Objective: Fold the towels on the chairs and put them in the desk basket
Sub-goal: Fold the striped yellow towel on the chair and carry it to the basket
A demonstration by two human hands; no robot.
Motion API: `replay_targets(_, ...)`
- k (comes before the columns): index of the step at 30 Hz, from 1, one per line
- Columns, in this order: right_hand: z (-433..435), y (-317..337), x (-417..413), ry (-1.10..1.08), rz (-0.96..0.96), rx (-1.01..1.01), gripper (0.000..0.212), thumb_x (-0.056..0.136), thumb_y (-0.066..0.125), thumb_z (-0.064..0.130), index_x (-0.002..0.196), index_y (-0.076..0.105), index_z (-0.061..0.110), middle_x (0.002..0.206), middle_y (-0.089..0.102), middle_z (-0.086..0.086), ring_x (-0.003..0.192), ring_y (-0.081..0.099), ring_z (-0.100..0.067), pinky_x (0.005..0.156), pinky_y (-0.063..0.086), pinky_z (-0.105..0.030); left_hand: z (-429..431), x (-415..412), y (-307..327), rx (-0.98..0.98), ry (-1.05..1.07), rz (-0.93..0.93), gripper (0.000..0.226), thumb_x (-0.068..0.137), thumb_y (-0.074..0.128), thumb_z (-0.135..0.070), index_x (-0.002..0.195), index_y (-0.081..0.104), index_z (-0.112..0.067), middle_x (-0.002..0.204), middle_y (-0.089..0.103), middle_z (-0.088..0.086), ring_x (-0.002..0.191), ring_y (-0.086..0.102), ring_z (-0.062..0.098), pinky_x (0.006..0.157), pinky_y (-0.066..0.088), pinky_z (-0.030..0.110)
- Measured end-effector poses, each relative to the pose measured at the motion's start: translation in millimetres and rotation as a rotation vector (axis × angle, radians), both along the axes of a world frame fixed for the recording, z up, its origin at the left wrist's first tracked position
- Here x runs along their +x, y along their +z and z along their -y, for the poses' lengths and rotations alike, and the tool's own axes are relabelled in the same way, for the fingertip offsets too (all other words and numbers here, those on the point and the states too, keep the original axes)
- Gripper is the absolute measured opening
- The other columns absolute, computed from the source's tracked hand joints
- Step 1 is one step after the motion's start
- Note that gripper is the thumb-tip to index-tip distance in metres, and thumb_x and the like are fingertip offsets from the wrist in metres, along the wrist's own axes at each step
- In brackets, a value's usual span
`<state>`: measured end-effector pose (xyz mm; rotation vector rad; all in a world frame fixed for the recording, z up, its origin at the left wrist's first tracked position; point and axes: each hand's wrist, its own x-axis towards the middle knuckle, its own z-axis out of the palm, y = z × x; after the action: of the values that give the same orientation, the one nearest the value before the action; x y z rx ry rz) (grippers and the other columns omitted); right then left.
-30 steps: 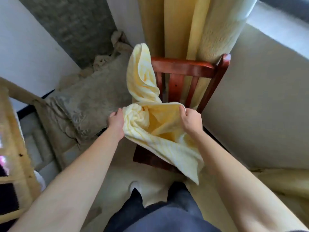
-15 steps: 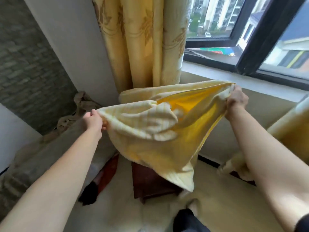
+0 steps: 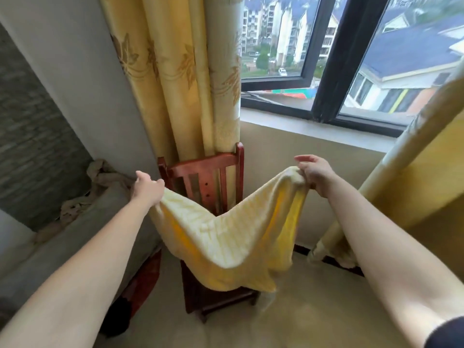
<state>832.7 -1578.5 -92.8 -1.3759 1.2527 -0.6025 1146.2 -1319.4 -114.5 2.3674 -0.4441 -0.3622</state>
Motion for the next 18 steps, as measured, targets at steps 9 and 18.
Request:
replay_targets(9, 55.2, 33.1, -50.0, -0.334, 0.292, -0.086, 0.065, 0.081, 0.065, -0.003, 0.142, 0.047, 0.008, 0.131, 0.052, -0.013, 0.109, 0.058, -0.025, 0.101, 0.049, -0.034, 5.2, -18.6, 36.5, 0.273, -0.530, 0.052, 0.082, 0.046, 0.089, -0.061, 0.118, 0.061, -0.033, 0.125, 0.052, 0.001, 0.121, 0.048, 0.023, 0.097, 0.044, 0.036)
replay_targets(18, 87.7, 27.4, -106.0, 0.060, -0.698, -0.486, 0.082, 0.070, 0.083, 0.025, 0.139, 0.044, 0.010, 0.145, 0.029, -0.026, 0.137, 0.033, -0.040, 0.113, 0.033, -0.038, 15.3, -38.4, 31.2, 0.482, -0.159, 0.411, 0.038, 0.098, 0.047, -0.041, 0.113, 0.069, -0.014, 0.116, 0.048, 0.020, 0.106, 0.056, 0.041, 0.088, 0.046, 0.042)
